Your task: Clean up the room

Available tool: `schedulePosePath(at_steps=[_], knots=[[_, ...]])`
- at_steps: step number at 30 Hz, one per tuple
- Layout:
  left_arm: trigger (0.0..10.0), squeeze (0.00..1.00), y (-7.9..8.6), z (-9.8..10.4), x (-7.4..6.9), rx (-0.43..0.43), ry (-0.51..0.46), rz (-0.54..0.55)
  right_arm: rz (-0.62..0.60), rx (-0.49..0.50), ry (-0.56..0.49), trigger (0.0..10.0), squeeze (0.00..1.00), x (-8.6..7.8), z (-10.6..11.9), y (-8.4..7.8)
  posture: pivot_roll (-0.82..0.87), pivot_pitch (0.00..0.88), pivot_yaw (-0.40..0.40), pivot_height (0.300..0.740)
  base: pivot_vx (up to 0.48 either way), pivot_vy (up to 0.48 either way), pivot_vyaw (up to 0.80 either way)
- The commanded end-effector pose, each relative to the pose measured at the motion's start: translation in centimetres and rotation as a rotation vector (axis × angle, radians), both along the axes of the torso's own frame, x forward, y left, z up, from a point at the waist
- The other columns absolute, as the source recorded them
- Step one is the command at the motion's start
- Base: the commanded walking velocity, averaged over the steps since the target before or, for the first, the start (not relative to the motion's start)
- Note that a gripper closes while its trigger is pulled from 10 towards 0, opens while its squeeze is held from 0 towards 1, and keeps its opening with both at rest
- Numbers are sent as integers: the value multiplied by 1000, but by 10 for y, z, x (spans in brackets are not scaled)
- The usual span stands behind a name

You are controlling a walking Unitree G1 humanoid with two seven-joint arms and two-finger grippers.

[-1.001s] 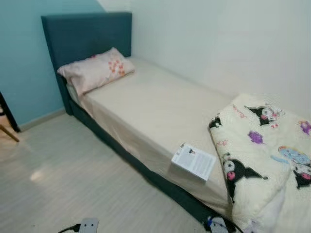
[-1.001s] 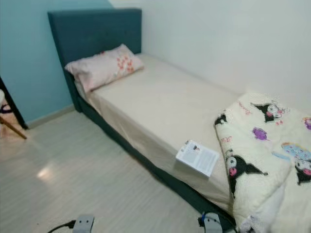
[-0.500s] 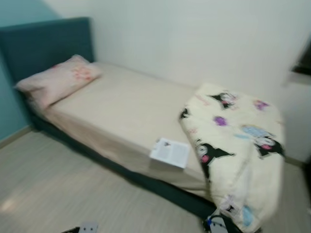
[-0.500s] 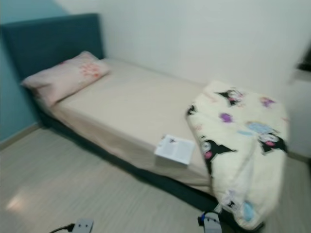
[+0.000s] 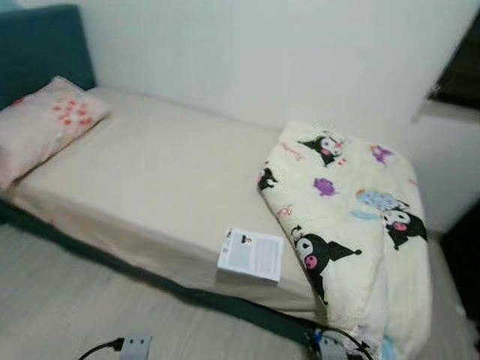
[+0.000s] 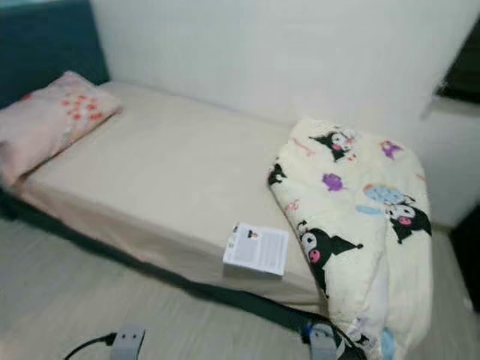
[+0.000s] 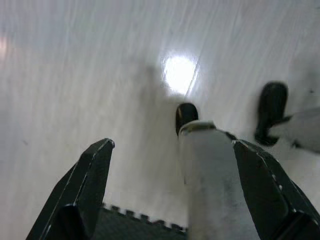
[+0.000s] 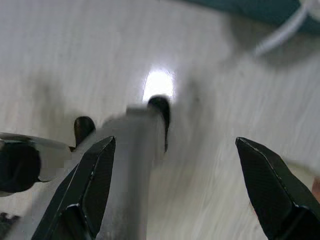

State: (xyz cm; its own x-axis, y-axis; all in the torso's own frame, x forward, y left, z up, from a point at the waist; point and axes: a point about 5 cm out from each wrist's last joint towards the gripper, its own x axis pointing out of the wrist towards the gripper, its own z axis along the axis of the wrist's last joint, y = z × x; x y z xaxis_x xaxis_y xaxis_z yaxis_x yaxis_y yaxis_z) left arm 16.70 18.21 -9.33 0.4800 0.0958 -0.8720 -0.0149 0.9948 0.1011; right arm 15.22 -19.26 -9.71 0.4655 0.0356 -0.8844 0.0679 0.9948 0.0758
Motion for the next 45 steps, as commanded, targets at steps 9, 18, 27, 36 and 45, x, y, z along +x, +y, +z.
schedulePosePath(at_steps=[9,18,27,36,45], knots=[[10000,0,-8,-3,-6,-31,15,11,-6,-15,-7,10000,0,5,3,-6,-25,0,-60,740,0,0,-769],[10000,0,-7,-4,-7,-10,23,19,-31,-18,-34,10000,0,9,7,-18,-28,0,-62,740,0,-213,-256],[10000,0,-8,-4,-7,-15,22,38,-25,-20,-35,10000,0,7,7,-21,-32,0,-64,740,0,-430,0],[10000,0,-9,-4,-7,-23,15,50,-9,-19,-27,10000,0,6,5,-16,-34,0,-70,740,0,-57,0],[10000,0,-9,-4,-7,-19,19,33,2,-16,-23,10000,0,4,3,-10,-34,0,-71,740,0,-320,0]])
